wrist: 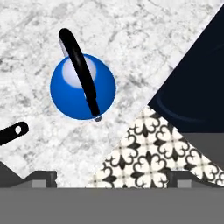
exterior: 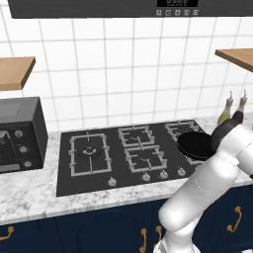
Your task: Pick the kettle from the counter and place it on a stove burner. Then turn the burner on.
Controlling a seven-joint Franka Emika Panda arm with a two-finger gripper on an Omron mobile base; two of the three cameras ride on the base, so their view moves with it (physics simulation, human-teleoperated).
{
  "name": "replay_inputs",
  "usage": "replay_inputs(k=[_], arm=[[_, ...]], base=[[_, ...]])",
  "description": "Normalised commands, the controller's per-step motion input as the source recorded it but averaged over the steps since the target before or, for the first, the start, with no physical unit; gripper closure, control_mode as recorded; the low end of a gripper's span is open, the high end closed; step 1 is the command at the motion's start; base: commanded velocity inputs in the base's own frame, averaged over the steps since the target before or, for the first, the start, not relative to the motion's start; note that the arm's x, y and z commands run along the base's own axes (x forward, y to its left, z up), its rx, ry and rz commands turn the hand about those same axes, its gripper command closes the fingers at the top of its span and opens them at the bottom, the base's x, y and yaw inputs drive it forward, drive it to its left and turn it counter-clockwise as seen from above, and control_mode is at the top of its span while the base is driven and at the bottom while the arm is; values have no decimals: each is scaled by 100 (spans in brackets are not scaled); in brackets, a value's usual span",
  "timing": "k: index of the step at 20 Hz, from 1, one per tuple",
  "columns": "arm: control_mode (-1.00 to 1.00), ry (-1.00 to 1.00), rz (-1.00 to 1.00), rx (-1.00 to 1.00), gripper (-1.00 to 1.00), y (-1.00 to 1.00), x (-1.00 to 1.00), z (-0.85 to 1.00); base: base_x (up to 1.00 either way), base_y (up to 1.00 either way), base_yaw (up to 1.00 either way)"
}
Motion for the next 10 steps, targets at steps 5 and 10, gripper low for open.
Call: replay_inputs(k=[5, 10], arm=[[-100, -13, 17, 0, -100, -22, 11, -16], [-100, -15, 12, 0, -100, -14, 10, -21]], base=[[0, 0, 0], [0, 0, 0]])
